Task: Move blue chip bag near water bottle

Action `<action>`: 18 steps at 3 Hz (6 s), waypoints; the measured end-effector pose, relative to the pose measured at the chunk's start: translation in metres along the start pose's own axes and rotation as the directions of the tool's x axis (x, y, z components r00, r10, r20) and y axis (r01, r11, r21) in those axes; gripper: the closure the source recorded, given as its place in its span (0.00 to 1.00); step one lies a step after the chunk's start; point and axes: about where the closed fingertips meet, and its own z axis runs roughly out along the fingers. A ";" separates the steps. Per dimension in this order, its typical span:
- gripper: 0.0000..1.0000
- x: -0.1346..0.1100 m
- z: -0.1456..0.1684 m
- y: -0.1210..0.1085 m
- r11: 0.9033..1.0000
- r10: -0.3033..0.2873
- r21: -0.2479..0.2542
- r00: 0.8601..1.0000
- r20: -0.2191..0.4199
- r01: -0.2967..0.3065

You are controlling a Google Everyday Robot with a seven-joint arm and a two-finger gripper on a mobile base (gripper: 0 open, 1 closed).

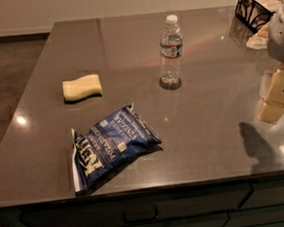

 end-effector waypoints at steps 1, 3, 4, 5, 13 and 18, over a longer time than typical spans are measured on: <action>0.00 -0.001 -0.003 -0.002 1.000 0.002 0.002 1.000 0.001 -0.002; 0.00 -0.054 0.017 0.025 0.993 -0.092 -0.063 0.994 0.066 0.096; 0.00 -0.087 0.041 0.051 0.984 -0.145 -0.089 0.984 0.104 0.155; 0.00 -0.113 0.071 0.067 0.977 -0.178 -0.101 0.977 0.118 0.190; 1.00 -0.176 0.122 0.026 0.979 0.025 -0.204 0.973 0.228 0.023; 0.58 -0.098 0.119 -0.061 0.984 0.175 -0.071 0.970 0.167 -0.165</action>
Offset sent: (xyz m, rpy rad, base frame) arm -0.0052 0.0596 -0.0068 0.0487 0.0691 0.1366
